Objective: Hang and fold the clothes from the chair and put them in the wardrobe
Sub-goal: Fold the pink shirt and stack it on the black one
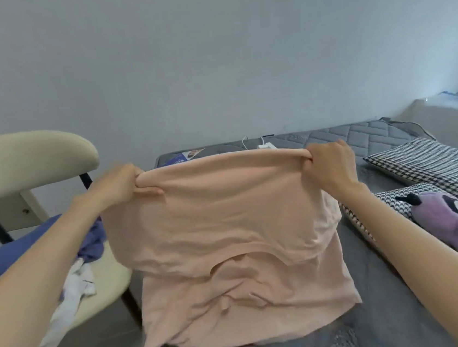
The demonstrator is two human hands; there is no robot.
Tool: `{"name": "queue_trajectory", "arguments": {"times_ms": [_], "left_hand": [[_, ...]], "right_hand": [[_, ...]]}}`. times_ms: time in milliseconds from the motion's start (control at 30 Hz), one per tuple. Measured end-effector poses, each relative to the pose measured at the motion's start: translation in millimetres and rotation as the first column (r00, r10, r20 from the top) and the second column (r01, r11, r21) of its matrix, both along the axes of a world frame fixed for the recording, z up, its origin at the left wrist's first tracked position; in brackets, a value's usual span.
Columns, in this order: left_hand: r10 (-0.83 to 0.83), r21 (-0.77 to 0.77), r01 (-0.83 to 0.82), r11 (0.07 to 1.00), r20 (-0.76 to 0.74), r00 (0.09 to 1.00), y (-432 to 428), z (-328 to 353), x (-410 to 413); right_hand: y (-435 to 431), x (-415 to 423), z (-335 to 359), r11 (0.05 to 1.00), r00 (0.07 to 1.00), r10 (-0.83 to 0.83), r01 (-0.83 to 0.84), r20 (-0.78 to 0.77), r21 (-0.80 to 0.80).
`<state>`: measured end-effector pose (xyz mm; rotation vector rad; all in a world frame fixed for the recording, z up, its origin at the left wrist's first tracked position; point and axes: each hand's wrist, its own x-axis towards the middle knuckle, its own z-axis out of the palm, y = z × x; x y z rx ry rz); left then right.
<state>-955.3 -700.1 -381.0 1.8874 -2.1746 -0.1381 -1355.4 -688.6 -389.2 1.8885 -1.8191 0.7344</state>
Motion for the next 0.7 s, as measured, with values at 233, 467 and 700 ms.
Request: {"name": "queue_trajectory", "arguments": {"times_ms": [233, 467, 700], "left_hand": [[0.142, -0.716, -0.108, 0.69, -0.013, 0.99, 61, 72, -5], [0.252, -0.68, -0.246, 0.691, -0.093, 0.963, 108, 82, 5], [0.208, -0.697, -0.263, 0.667, -0.165, 0.964, 141, 88, 13]], "right_hand": [[36, 7, 82, 0.944, 0.997, -0.022, 0.045, 0.072, -0.326], [85, 18, 99, 0.972, 0.985, 0.044, -0.003, 0.17, -0.236], [122, 27, 101, 0.967, 0.956, 0.062, 0.013, 0.286, -0.253]]}}
